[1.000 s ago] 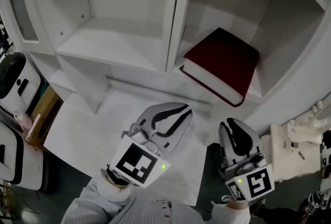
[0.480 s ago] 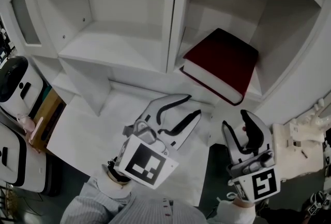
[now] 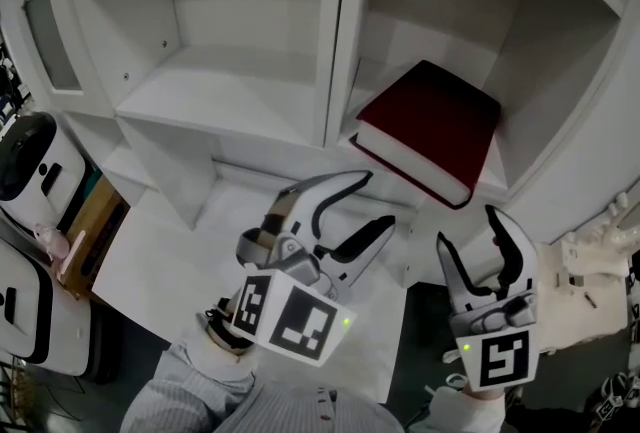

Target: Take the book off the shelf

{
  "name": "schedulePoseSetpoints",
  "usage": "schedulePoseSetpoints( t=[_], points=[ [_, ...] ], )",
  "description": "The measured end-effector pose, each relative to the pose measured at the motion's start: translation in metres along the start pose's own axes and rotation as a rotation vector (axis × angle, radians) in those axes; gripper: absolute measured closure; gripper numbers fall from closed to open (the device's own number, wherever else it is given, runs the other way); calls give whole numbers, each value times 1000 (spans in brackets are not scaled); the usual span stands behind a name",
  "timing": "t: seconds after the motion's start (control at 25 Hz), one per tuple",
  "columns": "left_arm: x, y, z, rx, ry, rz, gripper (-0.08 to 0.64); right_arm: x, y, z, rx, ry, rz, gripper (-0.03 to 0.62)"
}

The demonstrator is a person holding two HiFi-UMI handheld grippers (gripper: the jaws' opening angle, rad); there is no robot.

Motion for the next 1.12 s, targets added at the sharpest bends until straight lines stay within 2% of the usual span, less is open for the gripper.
schedulePoseSetpoints(
  t=[0.24, 0.44, 0.6, 0.76, 1.12],
  points=[
    [-9, -4, 0, -132, -36, -25, 317, -1, 4, 2, 116, 18, -70, 362],
    [-17, -10, 0, -277, -96, -46, 273, -2, 8, 7, 294, -34, -152, 353],
    [-24, -15, -4, -353, -106, -49, 258, -9, 9, 10, 403, -64, -181, 350],
    [-31, -20, -8, -412, -111, -51, 237, -17, 9, 12, 449, -86, -162, 348],
    [-49, -23, -19, -523, -71, -91, 178, -33, 19, 20, 471, -142, -156, 348]
  ],
)
Point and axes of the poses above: the fingertips, and each gripper's own axes: x backward along the fingers, z to its right, y out of its underside, the point moved 8 cm from there along x, backward along the fingers, and after that the axes turned 11 degrees about x, right-handed, at the moved point
